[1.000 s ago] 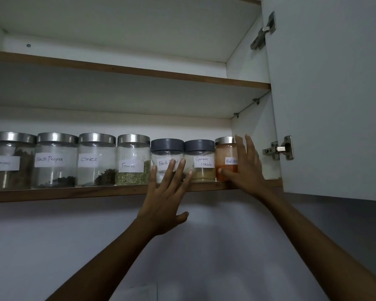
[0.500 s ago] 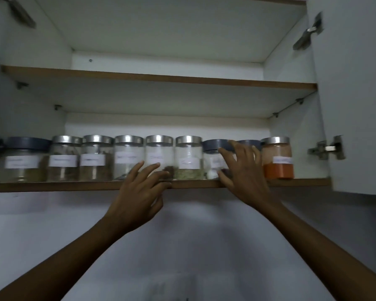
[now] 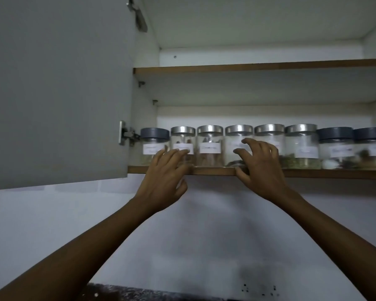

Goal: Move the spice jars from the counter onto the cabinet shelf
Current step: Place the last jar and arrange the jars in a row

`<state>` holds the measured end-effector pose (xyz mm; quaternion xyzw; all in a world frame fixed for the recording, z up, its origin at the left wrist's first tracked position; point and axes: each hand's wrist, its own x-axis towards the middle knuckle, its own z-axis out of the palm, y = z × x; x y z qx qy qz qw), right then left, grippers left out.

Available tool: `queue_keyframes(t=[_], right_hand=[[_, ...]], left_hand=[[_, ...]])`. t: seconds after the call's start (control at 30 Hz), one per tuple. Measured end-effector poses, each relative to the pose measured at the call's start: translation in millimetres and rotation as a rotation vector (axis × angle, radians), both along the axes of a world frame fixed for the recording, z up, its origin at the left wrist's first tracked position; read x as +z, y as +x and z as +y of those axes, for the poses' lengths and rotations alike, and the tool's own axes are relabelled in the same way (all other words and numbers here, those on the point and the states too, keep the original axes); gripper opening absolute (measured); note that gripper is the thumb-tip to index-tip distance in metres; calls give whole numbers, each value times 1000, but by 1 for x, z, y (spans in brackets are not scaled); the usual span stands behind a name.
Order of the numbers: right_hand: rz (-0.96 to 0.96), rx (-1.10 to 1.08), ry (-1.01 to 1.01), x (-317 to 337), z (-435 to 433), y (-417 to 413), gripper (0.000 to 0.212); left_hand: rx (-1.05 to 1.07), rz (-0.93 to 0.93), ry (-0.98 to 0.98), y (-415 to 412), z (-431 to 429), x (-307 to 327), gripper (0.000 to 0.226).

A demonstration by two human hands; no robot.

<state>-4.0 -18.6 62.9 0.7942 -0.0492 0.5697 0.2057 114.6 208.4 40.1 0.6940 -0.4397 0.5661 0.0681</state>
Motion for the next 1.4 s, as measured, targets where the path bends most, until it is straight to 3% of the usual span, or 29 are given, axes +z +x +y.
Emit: queue_keyframes(t=[0.13,0.33,0.43,0.53,0.67,0.83,0.93,1.07,1.33,1.4], right_hand=[[43,46,-34,1,43,35,41],[51,40,-177,31,87,70,62],[198,-98,-168,55,100,80,82],[310,-298,-175,79,108,89,99],[404,-366,-176,96,115,102,88],[445,-341,-135,100,117,113,69],[444,-323,-181,101,117,115,71],[477,-253,-87,100,118,119,78],[494,-291,-64,100,112,141,78],[484,-294,-59,100,109,150,69]], left_hand=[[51,65,-95,31,32,14,54],[251,66,-19,55,52,71,77],[376,71,17,59,42,92,84],[521,79,11,60,28,101,73],[526,195,10,61,13,106,58],[536,195,62,69,18,116,57],[559,187,99,67,14,121,55],[576,178,153,69,6,127,55],[586,201,186,91,-9,127,61],[596,199,194,98,-13,125,61]])
